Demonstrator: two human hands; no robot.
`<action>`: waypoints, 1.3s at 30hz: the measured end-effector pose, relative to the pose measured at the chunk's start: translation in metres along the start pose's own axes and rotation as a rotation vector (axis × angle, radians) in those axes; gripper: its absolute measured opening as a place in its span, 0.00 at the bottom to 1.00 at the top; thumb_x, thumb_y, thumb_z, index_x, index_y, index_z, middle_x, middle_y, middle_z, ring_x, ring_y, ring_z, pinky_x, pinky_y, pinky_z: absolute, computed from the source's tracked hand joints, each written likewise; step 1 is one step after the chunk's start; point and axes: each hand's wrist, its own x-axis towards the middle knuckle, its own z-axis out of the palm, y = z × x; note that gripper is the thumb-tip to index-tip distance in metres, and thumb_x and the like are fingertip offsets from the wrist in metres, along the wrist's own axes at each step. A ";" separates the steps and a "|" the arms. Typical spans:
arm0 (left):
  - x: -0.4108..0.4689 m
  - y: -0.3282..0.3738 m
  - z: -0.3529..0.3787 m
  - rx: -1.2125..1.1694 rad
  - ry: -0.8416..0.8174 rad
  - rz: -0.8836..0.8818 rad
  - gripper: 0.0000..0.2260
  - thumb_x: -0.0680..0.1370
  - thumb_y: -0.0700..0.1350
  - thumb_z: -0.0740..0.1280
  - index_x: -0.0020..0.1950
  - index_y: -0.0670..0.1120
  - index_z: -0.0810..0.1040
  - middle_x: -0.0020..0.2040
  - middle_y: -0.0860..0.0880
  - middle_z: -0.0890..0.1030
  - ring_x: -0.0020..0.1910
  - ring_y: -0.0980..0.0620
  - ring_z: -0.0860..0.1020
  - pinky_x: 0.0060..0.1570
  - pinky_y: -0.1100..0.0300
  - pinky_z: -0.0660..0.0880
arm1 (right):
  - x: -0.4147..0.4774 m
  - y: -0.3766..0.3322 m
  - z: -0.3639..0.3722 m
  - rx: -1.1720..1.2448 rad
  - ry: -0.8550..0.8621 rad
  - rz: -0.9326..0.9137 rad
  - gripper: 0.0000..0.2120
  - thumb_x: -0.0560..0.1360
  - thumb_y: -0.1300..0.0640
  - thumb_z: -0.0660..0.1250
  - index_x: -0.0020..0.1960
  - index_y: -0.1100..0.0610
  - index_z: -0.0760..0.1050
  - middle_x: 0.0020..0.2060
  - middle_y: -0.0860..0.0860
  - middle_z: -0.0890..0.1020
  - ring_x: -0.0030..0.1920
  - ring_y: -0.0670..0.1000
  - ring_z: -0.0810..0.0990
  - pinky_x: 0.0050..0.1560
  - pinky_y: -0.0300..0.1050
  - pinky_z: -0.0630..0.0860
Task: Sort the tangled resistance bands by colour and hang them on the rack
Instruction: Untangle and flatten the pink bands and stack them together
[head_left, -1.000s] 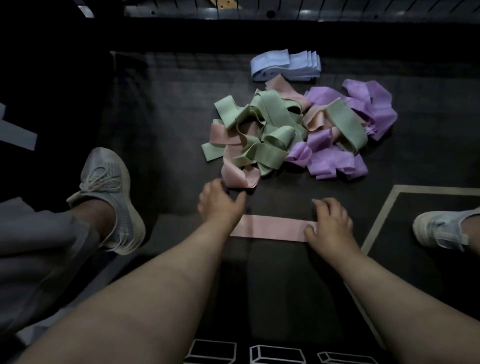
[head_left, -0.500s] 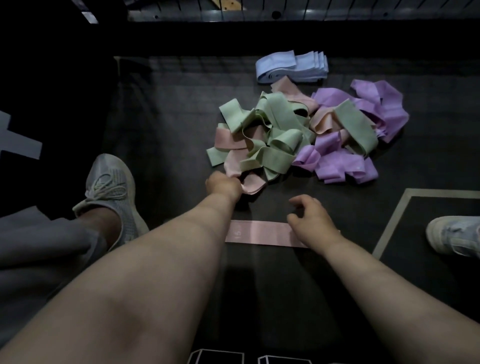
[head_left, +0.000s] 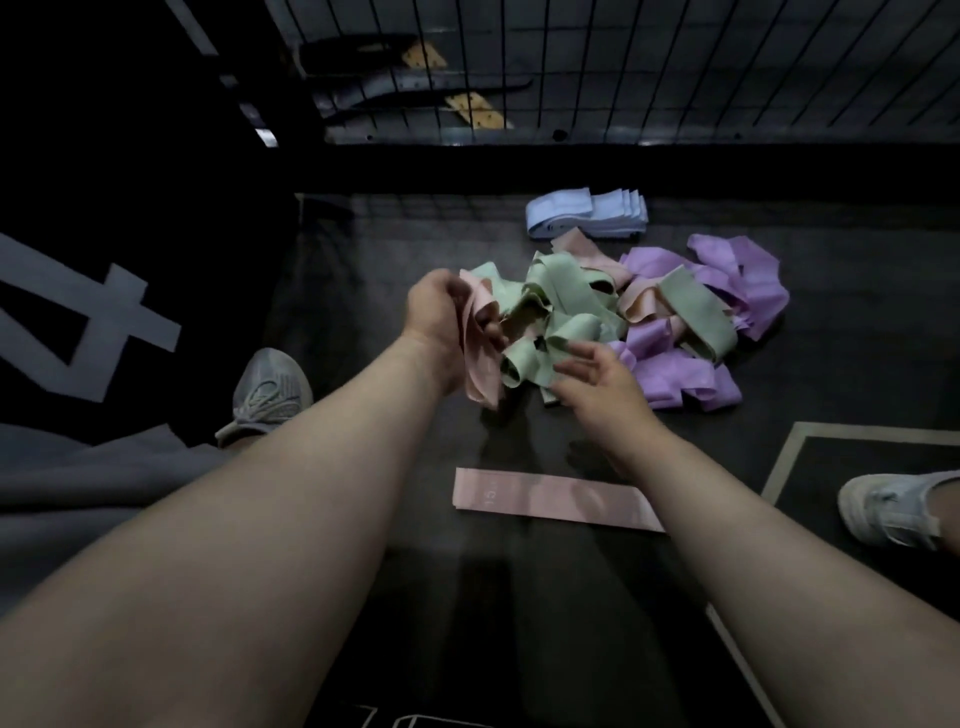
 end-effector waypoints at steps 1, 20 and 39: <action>-0.010 0.008 0.004 0.046 -0.048 -0.018 0.13 0.71 0.45 0.55 0.28 0.44 0.70 0.27 0.46 0.64 0.25 0.49 0.62 0.32 0.59 0.60 | 0.000 -0.010 0.001 -0.024 -0.014 -0.061 0.29 0.75 0.68 0.70 0.72 0.54 0.67 0.64 0.54 0.76 0.58 0.47 0.78 0.58 0.41 0.76; -0.203 0.086 0.008 1.244 -0.351 0.102 0.21 0.74 0.37 0.74 0.64 0.50 0.73 0.42 0.43 0.75 0.26 0.52 0.70 0.27 0.60 0.68 | -0.169 -0.179 -0.086 -0.881 -0.215 -0.521 0.20 0.62 0.49 0.84 0.45 0.56 0.80 0.36 0.55 0.82 0.34 0.45 0.76 0.36 0.48 0.76; -0.295 0.077 -0.011 1.221 -0.663 0.142 0.23 0.71 0.36 0.77 0.64 0.38 0.74 0.48 0.40 0.83 0.43 0.44 0.84 0.42 0.50 0.83 | -0.293 -0.233 -0.110 -0.429 -0.190 -0.685 0.27 0.69 0.72 0.76 0.63 0.54 0.77 0.50 0.56 0.85 0.49 0.52 0.84 0.51 0.46 0.82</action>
